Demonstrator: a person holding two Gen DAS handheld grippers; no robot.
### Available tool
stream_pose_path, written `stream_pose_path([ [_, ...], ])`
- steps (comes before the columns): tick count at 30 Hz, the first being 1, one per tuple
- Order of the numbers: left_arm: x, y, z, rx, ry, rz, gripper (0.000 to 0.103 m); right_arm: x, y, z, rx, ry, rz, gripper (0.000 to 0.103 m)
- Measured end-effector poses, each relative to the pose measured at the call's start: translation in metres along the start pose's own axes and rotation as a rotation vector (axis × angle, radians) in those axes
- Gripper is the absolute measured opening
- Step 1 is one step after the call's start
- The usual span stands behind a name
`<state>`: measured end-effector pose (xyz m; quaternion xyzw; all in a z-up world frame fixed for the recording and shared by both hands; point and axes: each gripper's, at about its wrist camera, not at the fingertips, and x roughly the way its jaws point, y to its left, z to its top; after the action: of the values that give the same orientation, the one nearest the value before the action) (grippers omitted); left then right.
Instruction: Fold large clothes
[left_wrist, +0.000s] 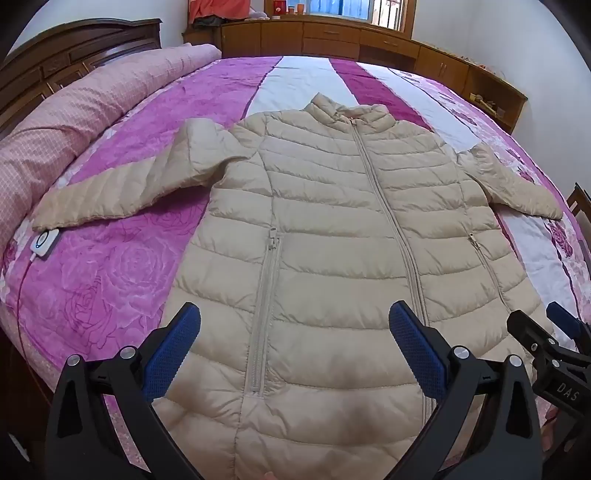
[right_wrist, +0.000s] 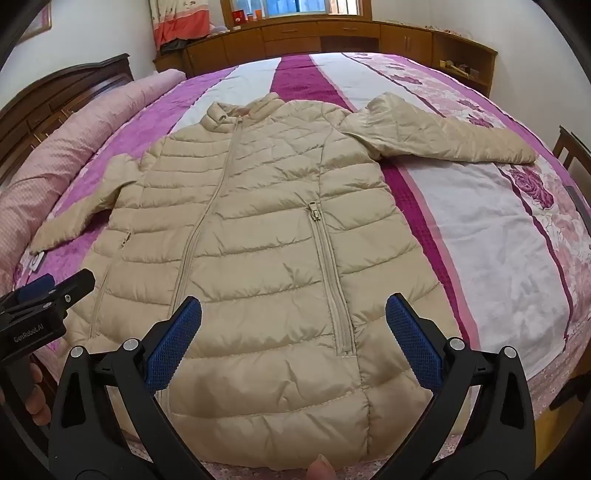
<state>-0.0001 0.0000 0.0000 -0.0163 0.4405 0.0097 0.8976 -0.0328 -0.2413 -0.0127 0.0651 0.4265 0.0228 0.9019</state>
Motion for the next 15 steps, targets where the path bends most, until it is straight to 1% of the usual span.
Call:
stream_pose_path([
  [9,0.0040,0.0057,0.0041,-0.006,0.020,0.004,0.098,-0.0007,-0.0009,0.0010,0.003,0.000,-0.004,0.100],
  [15,0.0050,0.0060,-0.0009,-0.013,0.018,0.007,0.098,-0.0030,0.0023,0.0000,0.006,0.000,-0.002,0.100],
])
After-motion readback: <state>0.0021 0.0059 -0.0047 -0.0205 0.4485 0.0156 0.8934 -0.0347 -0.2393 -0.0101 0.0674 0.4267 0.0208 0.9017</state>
